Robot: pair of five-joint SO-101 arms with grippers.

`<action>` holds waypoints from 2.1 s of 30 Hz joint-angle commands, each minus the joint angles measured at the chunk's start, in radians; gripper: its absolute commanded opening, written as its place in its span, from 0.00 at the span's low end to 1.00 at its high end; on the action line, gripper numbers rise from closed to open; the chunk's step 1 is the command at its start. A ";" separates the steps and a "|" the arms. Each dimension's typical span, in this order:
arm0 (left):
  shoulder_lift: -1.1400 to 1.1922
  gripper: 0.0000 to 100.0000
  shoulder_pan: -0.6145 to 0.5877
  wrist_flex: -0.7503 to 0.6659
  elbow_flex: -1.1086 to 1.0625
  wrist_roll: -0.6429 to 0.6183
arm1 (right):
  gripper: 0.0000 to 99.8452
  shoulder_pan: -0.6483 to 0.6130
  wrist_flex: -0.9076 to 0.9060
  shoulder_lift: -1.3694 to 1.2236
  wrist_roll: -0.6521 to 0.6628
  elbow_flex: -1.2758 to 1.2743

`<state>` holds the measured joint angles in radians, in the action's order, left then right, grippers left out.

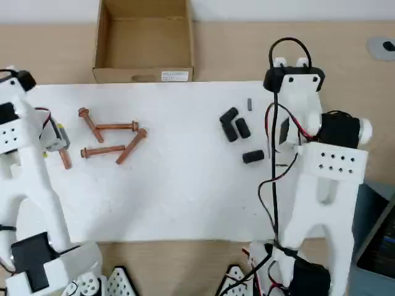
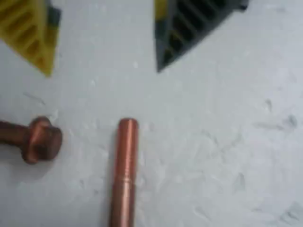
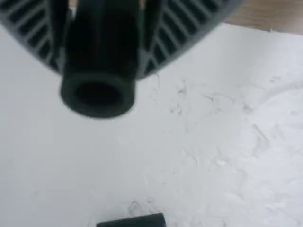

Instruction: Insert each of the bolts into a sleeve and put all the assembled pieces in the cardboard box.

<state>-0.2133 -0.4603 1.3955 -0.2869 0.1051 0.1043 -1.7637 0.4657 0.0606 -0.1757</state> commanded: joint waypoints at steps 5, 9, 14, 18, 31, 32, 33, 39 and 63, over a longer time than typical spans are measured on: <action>0.021 0.15 -0.023 -0.226 -0.114 0.057 | 0.01 0.013 -0.018 0.038 0.006 0.002; 0.162 0.15 -0.025 -0.235 -0.044 0.072 | 0.01 0.012 -0.018 0.038 0.006 0.002; 0.312 0.15 -0.032 -0.232 0.089 0.075 | 0.01 0.012 -0.018 0.038 0.006 0.001; 0.367 0.15 -0.035 -0.212 0.180 0.077 | 0.01 0.012 -0.018 0.038 0.006 0.001; 0.499 0.15 -0.035 -0.213 0.282 0.078 | 0.01 0.010 -0.018 0.038 0.006 0.001; 0.512 0.15 -0.035 -0.213 0.295 0.078 | 0.01 0.010 -0.018 0.038 0.006 0.001; 0.524 0.15 -0.035 -0.213 0.307 0.078 | 0.01 0.010 -0.018 0.038 0.006 0.001; 0.598 0.12 -0.035 -0.207 0.365 0.078 | 0.01 0.010 -0.018 0.038 0.006 0.001; 0.487 0.00 0.021 0.072 0.499 0.078 | 0.01 0.008 -0.023 0.045 -0.002 0.008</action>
<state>0.4020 -0.4649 1.3970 0.1166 0.1788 0.1043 -1.7637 0.4657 0.0606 -0.1772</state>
